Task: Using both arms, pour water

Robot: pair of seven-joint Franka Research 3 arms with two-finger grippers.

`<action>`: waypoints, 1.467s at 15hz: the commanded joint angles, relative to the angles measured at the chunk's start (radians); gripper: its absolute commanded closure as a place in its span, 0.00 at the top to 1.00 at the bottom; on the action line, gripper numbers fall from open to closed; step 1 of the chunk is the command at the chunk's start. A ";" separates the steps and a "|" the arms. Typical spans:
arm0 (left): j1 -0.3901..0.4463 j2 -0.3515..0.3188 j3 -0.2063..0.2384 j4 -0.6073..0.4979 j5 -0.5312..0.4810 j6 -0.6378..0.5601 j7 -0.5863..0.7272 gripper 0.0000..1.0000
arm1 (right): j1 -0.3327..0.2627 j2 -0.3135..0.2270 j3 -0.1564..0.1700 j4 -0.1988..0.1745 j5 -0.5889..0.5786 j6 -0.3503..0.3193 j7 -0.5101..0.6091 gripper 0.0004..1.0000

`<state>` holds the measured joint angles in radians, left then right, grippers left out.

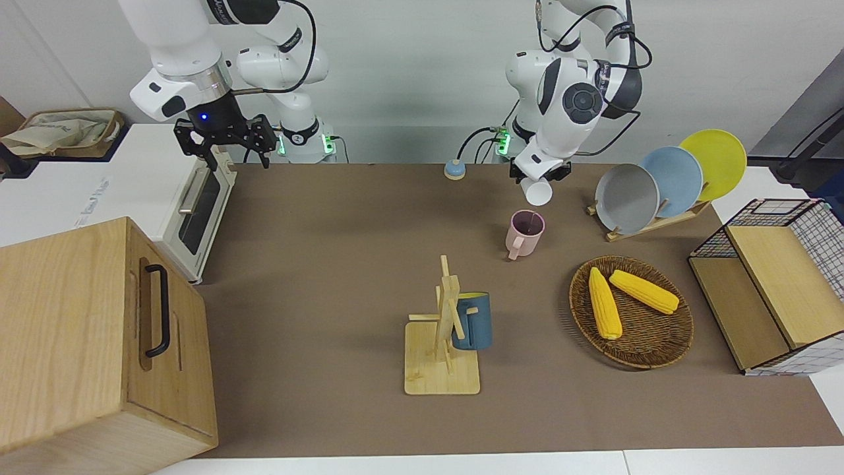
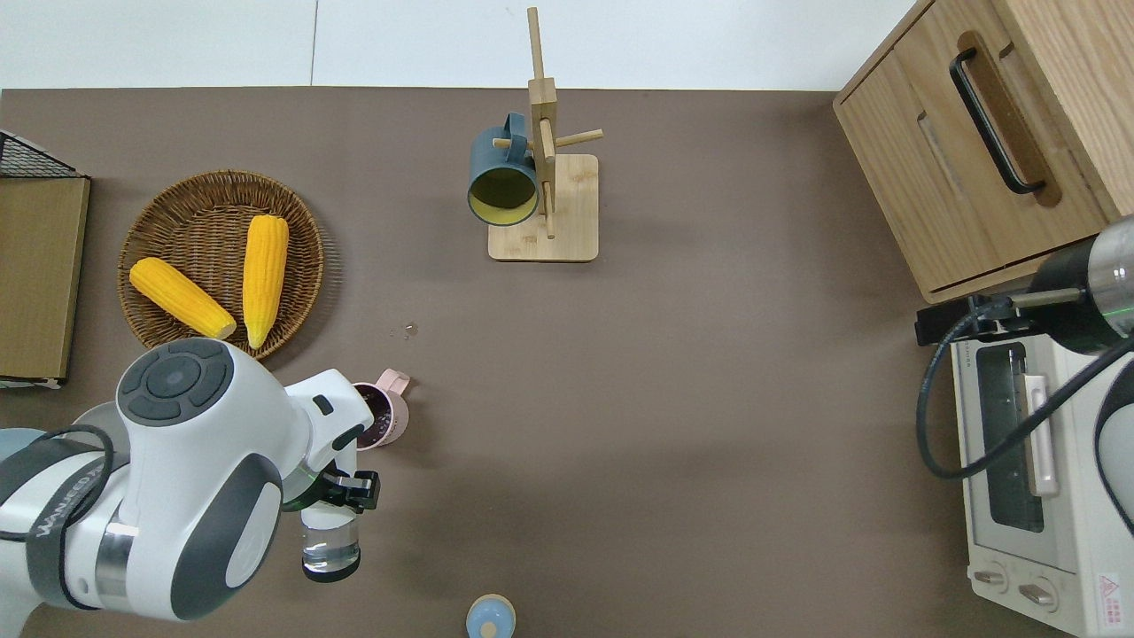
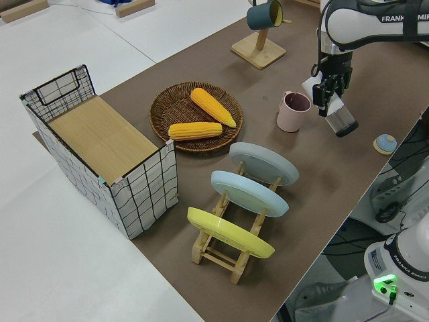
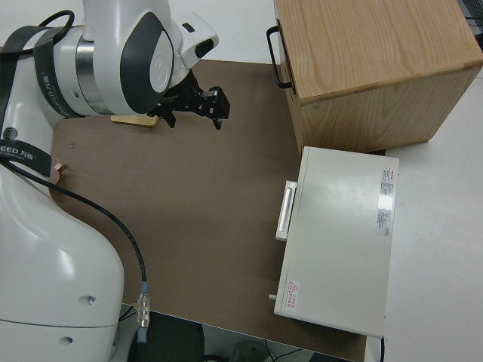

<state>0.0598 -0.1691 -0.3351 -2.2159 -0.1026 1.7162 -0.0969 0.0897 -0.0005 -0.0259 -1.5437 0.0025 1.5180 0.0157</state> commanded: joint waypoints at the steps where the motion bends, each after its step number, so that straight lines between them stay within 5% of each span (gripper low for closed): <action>1: 0.005 0.005 0.001 0.038 0.021 -0.046 -0.018 0.00 | -0.001 -0.007 -0.002 0.001 0.014 -0.001 -0.017 0.99; 22: -0.015 0.028 -0.005 0.045 0.037 -0.033 -0.033 0.00 | -0.001 -0.007 -0.002 0.001 0.014 -0.001 -0.017 0.99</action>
<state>0.0565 -0.1426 -0.3435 -2.2030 -0.0715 1.7113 -0.1170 0.0897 -0.0005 -0.0259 -1.5437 0.0025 1.5180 0.0157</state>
